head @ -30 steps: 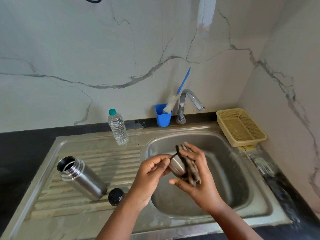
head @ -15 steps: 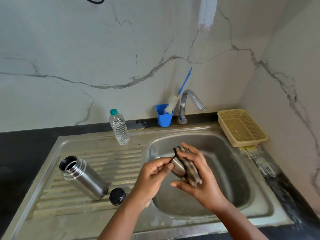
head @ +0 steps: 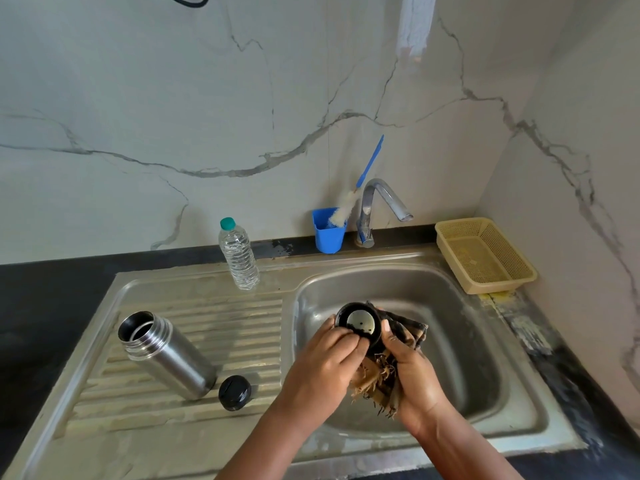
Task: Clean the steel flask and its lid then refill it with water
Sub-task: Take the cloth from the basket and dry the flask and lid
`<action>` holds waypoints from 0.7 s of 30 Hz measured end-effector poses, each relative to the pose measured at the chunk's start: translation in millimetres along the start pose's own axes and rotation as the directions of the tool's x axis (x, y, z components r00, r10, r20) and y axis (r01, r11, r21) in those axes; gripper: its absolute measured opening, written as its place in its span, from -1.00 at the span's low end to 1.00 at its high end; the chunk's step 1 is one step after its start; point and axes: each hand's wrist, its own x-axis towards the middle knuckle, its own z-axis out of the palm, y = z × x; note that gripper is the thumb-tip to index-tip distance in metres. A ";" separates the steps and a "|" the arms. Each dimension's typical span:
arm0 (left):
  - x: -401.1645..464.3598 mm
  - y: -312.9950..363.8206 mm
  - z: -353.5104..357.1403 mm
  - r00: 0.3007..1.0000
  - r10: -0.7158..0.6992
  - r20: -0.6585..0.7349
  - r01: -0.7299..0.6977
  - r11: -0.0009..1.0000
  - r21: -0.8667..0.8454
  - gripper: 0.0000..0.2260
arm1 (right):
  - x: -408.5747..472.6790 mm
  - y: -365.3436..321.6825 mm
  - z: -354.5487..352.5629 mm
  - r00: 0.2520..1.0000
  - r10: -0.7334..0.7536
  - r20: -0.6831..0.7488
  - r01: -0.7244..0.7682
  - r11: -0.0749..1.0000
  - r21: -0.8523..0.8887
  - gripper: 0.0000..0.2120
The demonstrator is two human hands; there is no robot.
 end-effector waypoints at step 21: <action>6.8 8.4 1.2 0.913 -0.388 0.126 0.403 0.805 -0.435 -0.76 | 13.1 12.5 -13.6 0.992 -0.001 -0.126 -0.002 1.000 -0.025 -0.58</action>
